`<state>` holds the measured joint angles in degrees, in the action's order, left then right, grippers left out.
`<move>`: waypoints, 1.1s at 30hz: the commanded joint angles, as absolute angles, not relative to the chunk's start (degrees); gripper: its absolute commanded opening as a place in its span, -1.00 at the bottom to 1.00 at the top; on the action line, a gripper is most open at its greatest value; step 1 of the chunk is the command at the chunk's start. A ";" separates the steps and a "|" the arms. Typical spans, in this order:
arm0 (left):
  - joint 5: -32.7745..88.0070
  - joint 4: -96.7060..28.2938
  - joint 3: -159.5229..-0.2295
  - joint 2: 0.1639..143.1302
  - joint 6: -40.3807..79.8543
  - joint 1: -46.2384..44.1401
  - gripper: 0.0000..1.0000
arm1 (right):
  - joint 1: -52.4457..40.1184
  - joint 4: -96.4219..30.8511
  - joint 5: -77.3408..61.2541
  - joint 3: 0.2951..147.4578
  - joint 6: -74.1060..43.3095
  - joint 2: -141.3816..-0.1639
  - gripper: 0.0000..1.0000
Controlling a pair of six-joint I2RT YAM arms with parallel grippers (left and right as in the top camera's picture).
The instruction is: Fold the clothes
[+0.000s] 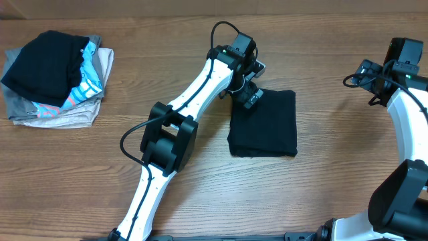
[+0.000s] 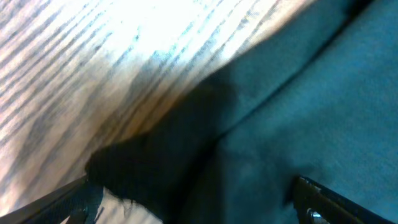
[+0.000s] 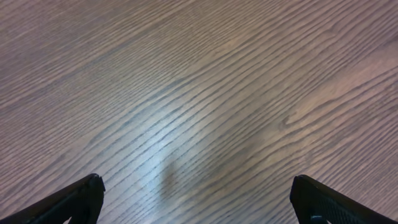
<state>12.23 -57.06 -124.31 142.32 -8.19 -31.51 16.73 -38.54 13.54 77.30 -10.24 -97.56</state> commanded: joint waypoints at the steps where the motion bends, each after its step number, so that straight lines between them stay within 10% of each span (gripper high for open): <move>1: 11.00 -55.16 -122.26 142.10 -10.57 -31.38 1.00 | 16.62 -38.22 14.04 77.28 -10.11 -97.62 1.00; 22: 9.93 -49.54 -120.14 142.12 -10.39 -31.55 1.00 | 16.62 -38.22 14.04 77.28 -10.11 -97.62 1.00; 33: 10.09 -54.39 -120.14 142.19 -10.26 -31.73 0.38 | 16.62 -38.22 14.04 77.28 -10.09 -97.62 1.00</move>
<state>10.50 -52.58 -120.99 142.23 -9.63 -31.51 16.73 -38.57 13.54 77.30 -10.22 -97.56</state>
